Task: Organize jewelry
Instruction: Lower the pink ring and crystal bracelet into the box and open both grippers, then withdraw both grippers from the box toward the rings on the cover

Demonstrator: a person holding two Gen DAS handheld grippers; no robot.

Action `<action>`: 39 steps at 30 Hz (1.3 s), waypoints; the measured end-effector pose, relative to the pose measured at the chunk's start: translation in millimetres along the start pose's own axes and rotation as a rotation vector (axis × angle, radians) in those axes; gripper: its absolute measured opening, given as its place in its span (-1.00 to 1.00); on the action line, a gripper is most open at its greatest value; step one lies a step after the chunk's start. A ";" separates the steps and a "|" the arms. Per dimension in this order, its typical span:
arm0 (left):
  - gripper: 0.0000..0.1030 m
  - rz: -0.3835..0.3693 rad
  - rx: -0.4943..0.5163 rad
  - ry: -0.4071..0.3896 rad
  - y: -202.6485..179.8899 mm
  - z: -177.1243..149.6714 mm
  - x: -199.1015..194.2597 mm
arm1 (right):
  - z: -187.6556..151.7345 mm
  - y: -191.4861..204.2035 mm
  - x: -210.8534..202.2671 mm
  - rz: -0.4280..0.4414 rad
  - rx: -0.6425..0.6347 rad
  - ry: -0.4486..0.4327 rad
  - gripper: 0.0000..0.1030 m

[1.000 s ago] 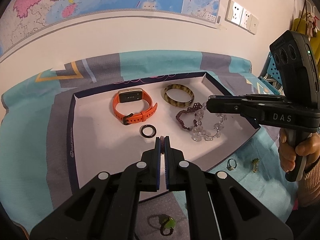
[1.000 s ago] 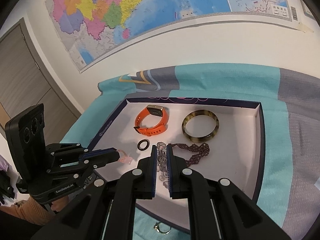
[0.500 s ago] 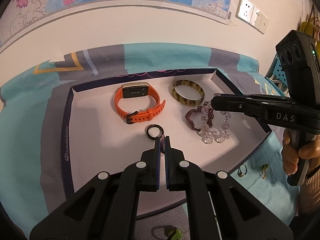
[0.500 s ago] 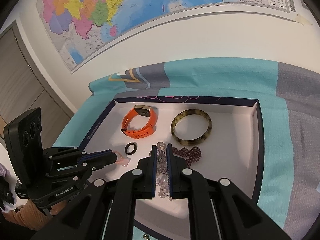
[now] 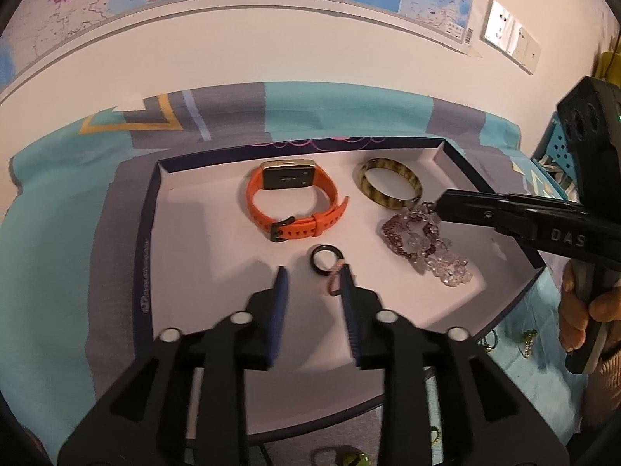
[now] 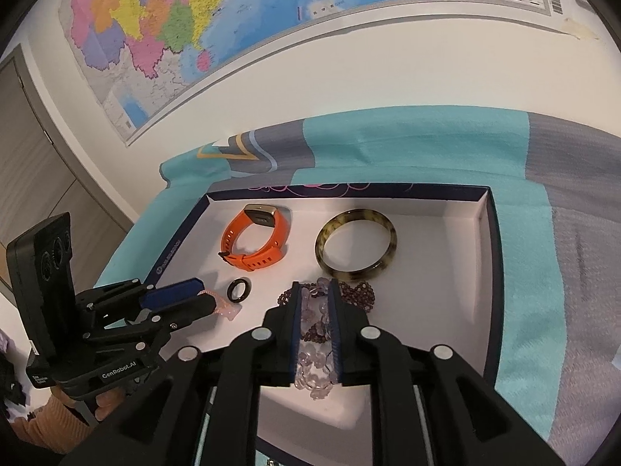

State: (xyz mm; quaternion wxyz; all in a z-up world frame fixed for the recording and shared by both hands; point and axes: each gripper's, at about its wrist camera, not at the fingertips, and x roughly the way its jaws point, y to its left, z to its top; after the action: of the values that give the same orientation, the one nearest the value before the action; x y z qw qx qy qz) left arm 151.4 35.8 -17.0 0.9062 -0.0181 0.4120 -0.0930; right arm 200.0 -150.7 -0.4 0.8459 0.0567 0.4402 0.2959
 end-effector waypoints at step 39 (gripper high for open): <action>0.43 0.025 0.102 -0.029 -24.9 -90.7 -76.9 | -125.7 12.6 -80.6 -0.141 -0.089 0.015 0.42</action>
State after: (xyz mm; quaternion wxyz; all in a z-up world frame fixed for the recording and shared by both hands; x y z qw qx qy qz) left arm 30.0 29.5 -16.9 0.9130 0.0319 0.3937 -0.1022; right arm 61.3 -205.4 -14.7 0.8630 -0.0144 0.4358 0.2553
